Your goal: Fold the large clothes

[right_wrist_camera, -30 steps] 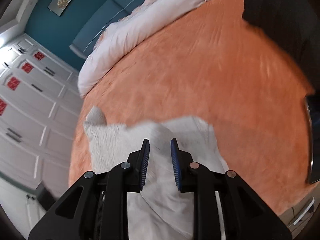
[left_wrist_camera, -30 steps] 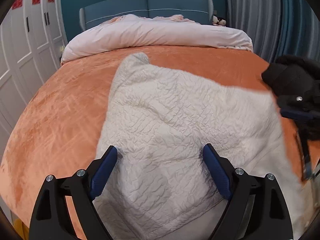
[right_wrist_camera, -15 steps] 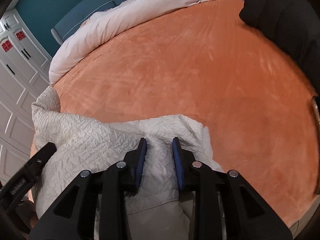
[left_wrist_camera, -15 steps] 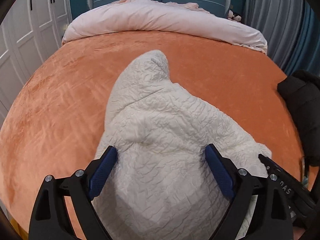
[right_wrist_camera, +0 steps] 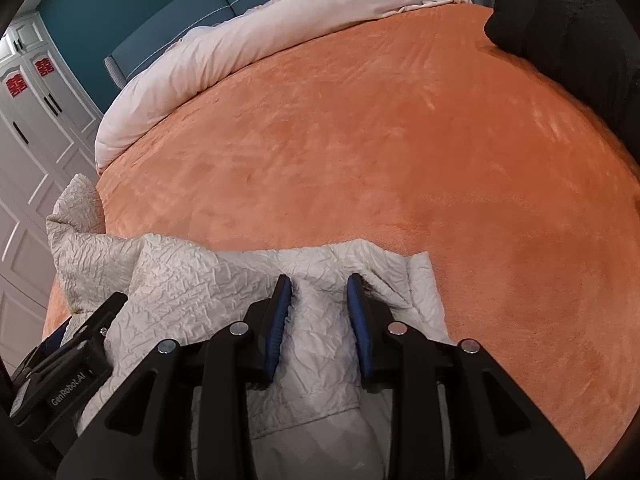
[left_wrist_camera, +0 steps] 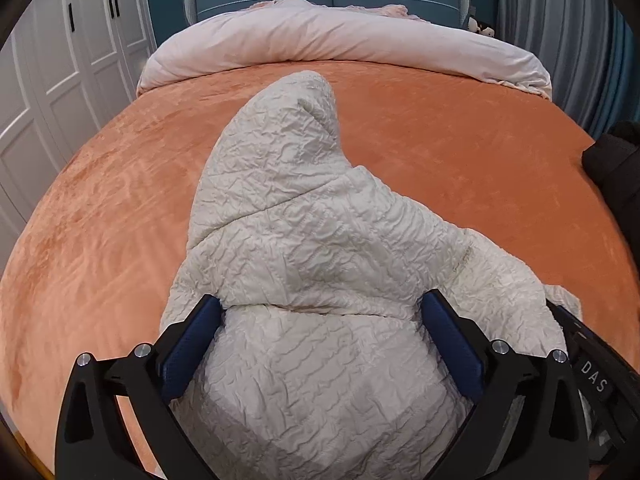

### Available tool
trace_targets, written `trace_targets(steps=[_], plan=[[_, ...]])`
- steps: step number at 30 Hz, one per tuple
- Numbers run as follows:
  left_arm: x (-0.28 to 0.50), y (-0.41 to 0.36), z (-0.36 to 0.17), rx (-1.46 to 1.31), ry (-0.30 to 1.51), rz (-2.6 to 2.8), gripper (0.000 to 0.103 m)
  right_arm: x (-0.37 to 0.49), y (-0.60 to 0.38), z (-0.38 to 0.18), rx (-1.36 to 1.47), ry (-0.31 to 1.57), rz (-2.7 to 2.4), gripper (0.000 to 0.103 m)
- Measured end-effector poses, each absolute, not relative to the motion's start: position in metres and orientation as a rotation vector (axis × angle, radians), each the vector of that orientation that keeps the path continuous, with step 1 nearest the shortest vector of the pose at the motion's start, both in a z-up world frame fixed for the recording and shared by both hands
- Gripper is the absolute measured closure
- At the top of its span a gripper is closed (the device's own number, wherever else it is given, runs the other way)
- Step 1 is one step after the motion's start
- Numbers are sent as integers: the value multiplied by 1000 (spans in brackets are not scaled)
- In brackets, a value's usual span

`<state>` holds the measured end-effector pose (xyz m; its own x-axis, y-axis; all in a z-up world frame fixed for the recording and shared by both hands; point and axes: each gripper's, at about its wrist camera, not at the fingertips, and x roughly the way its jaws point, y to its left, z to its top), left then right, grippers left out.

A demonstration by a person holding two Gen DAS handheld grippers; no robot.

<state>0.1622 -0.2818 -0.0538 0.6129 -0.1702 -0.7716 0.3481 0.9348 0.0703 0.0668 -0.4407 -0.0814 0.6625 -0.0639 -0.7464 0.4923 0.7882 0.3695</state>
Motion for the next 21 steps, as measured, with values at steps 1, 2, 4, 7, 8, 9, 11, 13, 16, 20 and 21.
trace_targets(steps=[1,2,4,7,8,9,11,13,16,20,21], plan=[[163,-283,-54,232,862,-295,5,67,-442,-82,596,796,-334,76],[163,-283,-53,235,863,-294,5,68,-442,-82,597,803,-330,76],[163,-281,-49,227,875,-307,5,70,-446,-78,601,836,-301,75],[159,-264,-25,188,904,-371,7,55,-461,-45,657,909,-209,73],[151,-252,-12,167,910,-401,7,34,-467,-23,668,887,-151,73],[144,-242,-3,148,916,-420,7,15,-468,-7,649,878,-102,66],[121,-217,15,96,941,-470,7,-31,-462,18,543,900,-12,55],[92,-196,25,90,965,-510,7,-66,-450,20,490,953,58,54],[53,-186,22,137,980,-535,7,-107,-418,-6,464,1073,116,54],[23,-186,-2,200,1025,-526,6,-112,-385,-31,375,1093,121,54],[22,-184,-4,185,1034,-519,6,-110,-382,-33,370,1086,104,54]])
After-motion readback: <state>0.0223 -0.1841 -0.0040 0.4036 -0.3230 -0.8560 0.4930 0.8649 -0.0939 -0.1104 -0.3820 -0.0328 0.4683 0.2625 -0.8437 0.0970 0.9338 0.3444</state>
